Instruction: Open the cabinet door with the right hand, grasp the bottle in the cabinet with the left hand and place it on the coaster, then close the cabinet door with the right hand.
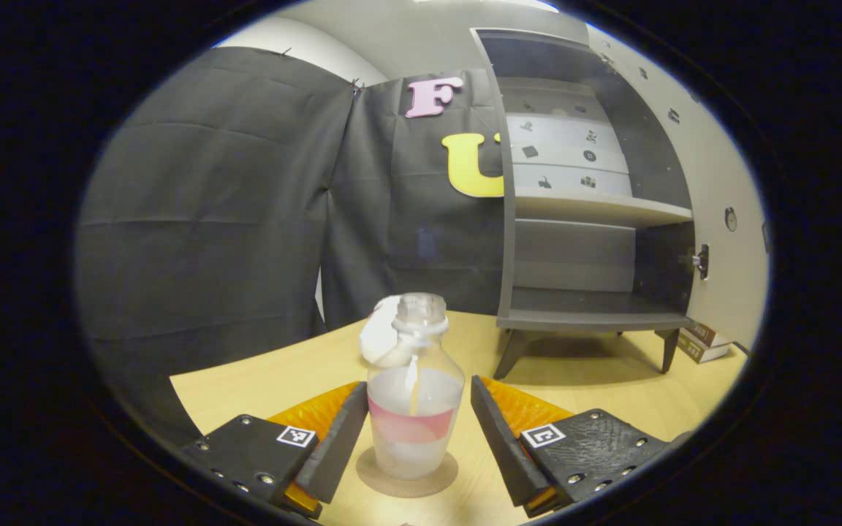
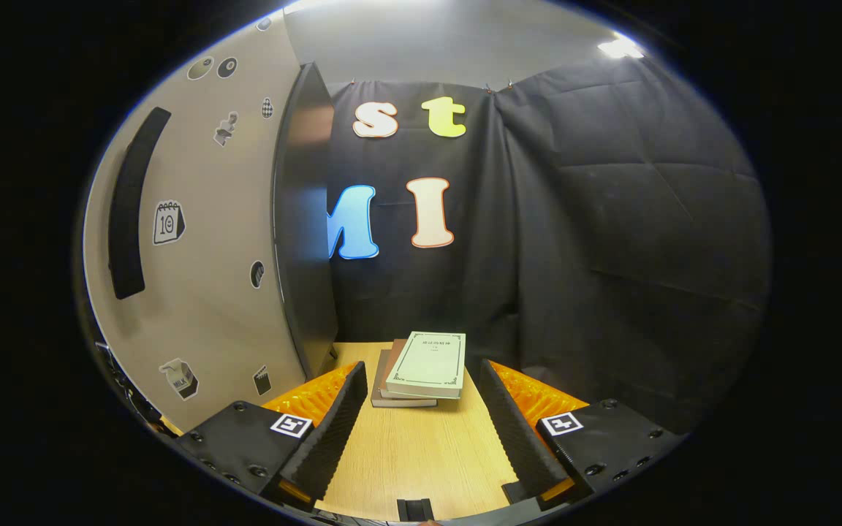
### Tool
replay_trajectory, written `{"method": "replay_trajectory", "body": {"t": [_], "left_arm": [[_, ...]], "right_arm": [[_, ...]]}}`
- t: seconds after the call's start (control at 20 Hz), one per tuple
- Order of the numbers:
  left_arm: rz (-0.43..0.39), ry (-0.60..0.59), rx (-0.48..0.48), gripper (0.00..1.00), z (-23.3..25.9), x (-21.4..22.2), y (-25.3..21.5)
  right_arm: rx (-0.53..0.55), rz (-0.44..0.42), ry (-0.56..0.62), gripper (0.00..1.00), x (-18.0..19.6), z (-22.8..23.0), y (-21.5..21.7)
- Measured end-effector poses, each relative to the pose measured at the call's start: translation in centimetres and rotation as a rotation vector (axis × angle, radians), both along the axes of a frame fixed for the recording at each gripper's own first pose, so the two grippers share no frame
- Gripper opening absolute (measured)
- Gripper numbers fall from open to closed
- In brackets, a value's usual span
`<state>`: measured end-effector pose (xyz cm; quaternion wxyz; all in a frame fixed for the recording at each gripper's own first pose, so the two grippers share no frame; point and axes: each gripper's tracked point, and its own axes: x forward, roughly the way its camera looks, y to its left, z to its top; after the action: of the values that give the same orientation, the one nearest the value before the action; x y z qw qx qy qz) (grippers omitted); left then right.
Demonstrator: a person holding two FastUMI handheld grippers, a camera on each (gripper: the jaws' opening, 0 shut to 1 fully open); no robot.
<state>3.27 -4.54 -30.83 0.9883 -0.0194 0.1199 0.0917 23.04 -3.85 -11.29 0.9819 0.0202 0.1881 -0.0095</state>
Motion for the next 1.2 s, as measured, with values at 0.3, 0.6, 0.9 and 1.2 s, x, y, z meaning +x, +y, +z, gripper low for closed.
{"method": "replay_trajectory", "body": {"t": [0.3,0.6,0.9,1.2], "left_arm": [[0.017,-0.079,0.065,0.87,9.4,-0.1,1.2],[-0.014,-0.128,0.099,0.84,19.1,-1.8,-0.3],[-0.081,-0.174,0.09,0.84,24.5,-2.8,-2.4],[-0.146,-0.206,0.092,0.84,26.7,-2.3,-0.9]], "right_arm": [[0.103,0.033,-0.064,0.98,1.5,2.8,0.1],[0.166,0.169,-0.113,0.98,2.8,5.6,2.3],[0.178,0.299,-0.174,0.92,3.4,8.6,7.3],[0.176,0.329,-0.241,0.95,3.3,12.6,12.0]]}}
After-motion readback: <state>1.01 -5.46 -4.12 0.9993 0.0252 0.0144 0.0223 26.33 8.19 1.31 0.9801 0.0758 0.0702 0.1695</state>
